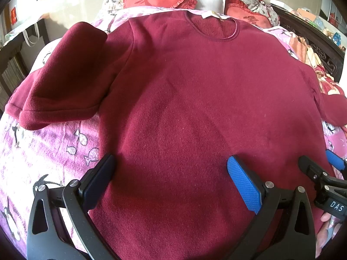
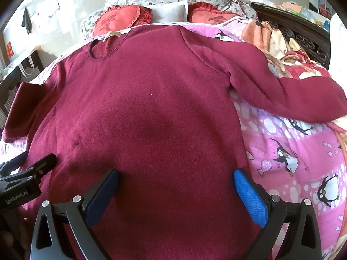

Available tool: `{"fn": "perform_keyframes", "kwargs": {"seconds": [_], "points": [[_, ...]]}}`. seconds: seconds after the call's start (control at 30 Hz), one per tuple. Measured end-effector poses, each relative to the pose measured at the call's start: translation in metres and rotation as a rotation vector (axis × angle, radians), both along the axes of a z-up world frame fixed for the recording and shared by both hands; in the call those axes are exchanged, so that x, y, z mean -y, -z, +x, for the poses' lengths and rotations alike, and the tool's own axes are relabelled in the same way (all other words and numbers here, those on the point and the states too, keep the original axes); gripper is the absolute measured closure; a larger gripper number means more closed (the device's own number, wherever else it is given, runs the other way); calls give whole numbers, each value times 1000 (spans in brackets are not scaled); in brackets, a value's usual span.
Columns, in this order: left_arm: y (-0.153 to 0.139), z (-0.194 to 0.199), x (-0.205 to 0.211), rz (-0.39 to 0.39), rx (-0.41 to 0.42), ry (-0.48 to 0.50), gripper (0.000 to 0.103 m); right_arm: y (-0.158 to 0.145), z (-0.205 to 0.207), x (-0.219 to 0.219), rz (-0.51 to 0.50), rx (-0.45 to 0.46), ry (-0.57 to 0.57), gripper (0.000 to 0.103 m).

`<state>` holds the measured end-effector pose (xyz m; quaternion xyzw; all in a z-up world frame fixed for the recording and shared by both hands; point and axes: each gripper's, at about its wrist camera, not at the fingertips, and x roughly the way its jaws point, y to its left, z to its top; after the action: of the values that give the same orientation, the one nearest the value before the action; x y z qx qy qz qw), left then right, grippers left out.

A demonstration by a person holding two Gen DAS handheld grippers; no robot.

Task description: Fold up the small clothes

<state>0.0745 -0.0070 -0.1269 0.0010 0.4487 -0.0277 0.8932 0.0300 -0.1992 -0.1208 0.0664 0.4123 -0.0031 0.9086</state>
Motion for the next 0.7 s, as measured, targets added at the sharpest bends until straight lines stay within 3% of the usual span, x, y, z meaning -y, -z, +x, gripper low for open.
{"fn": "perform_keyframes", "kwargs": {"seconds": [0.7], "points": [[2, 6, 8, 27, -11, -5, 0, 1, 0, 0, -3, -8, 2, 0]]}}
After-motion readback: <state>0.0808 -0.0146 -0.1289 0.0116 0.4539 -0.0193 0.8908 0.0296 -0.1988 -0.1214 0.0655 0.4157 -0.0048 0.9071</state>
